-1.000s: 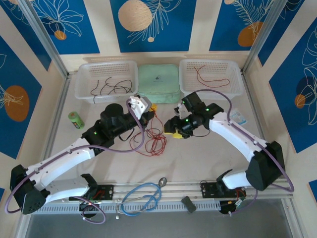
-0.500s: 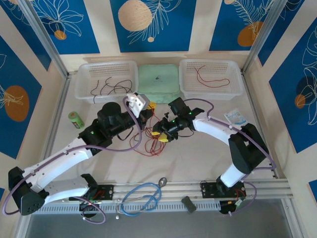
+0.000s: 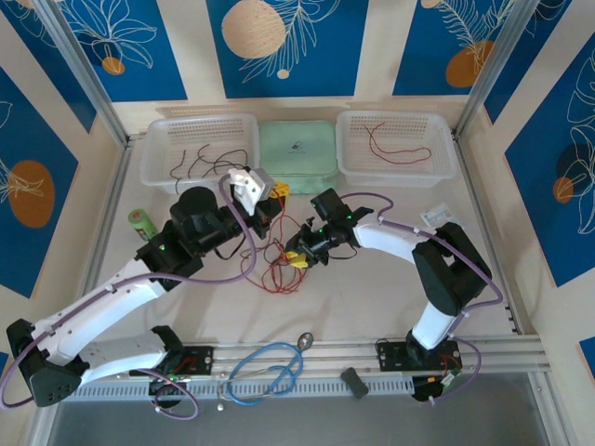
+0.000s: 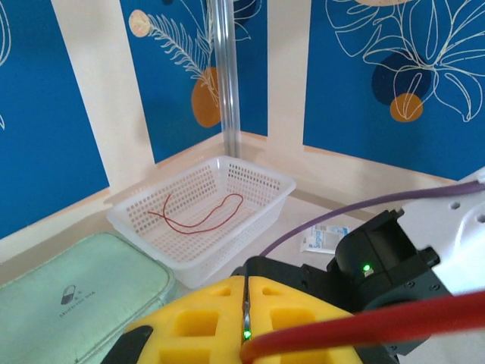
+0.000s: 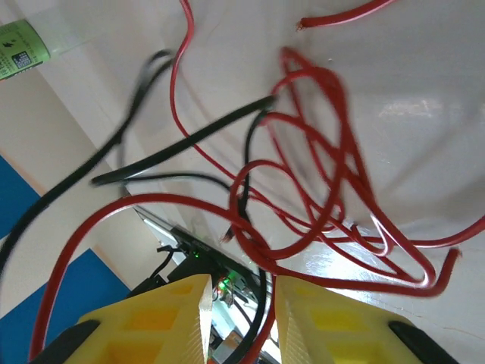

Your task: Untangle the cables

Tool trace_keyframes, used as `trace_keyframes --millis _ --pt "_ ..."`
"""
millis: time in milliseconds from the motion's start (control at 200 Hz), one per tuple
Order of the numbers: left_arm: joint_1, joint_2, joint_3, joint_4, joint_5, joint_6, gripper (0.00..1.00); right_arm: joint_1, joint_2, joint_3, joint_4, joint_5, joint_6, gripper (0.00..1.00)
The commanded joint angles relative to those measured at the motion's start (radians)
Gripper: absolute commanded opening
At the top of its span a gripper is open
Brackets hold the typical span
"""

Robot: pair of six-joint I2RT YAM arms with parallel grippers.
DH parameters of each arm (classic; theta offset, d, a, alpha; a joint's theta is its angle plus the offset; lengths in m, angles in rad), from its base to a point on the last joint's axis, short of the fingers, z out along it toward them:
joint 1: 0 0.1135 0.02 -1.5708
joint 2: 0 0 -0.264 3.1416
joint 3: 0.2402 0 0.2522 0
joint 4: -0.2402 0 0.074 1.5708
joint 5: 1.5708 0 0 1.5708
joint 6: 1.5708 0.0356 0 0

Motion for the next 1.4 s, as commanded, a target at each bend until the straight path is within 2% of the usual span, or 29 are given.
trace_keyframes --millis 0,280,450,580,755,840,1000,1155,1256,1396 --pt "-0.015 -0.026 0.065 0.007 -0.021 0.027 0.00 -0.006 0.041 -0.033 -0.018 0.013 -0.016 0.25" --pt "-0.015 -0.024 0.107 -0.011 -0.060 0.072 0.00 -0.006 0.140 -0.057 0.012 0.013 -0.035 0.00" --pt "-0.015 -0.026 0.105 -0.009 -0.075 0.074 0.00 -0.014 0.121 -0.057 -0.041 0.051 -0.086 0.00" --pt "-0.014 -0.020 0.097 -0.005 -0.086 0.069 0.00 -0.016 0.039 -0.042 -0.146 0.144 -0.192 0.00" --pt "-0.015 -0.009 0.086 -0.003 -0.117 0.065 0.00 -0.018 -0.117 -0.053 -0.307 0.346 -0.338 0.18" --pt "-0.015 -0.006 0.084 -0.006 -0.137 0.068 0.00 -0.018 -0.198 -0.080 -0.336 0.398 -0.395 0.26" --pt "-0.014 -0.006 0.084 -0.008 -0.160 0.071 0.00 -0.009 -0.323 -0.124 -0.277 0.366 -0.509 0.40" --pt "-0.015 -0.003 0.092 -0.018 -0.174 0.070 0.00 0.034 -0.360 -0.089 -0.245 0.392 -0.619 0.54" --pt "-0.016 -0.004 0.092 -0.015 -0.176 0.062 0.00 0.031 -0.333 -0.052 -0.224 0.393 -0.588 0.58" --pt "-0.014 -0.003 0.093 -0.009 -0.182 0.048 0.00 0.046 -0.283 -0.042 -0.101 0.369 -0.499 0.64"
